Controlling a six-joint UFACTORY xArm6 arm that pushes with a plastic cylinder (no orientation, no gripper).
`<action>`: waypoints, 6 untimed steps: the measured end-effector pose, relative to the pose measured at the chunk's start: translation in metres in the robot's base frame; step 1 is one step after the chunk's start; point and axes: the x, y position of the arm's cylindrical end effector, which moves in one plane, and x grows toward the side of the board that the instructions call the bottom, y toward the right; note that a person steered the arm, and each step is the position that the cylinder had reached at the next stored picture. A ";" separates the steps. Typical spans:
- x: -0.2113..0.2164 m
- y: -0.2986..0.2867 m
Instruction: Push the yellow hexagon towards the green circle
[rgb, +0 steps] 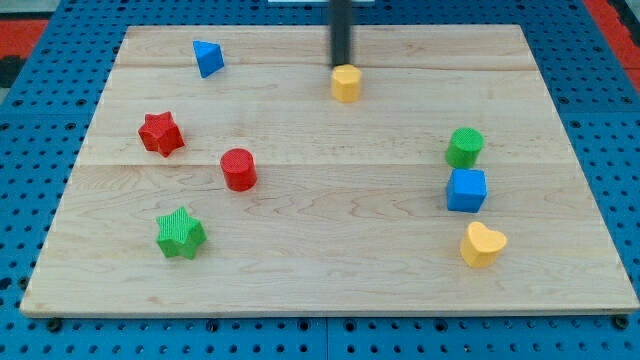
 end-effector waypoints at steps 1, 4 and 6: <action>0.027 0.048; 0.035 -0.028; 0.049 0.068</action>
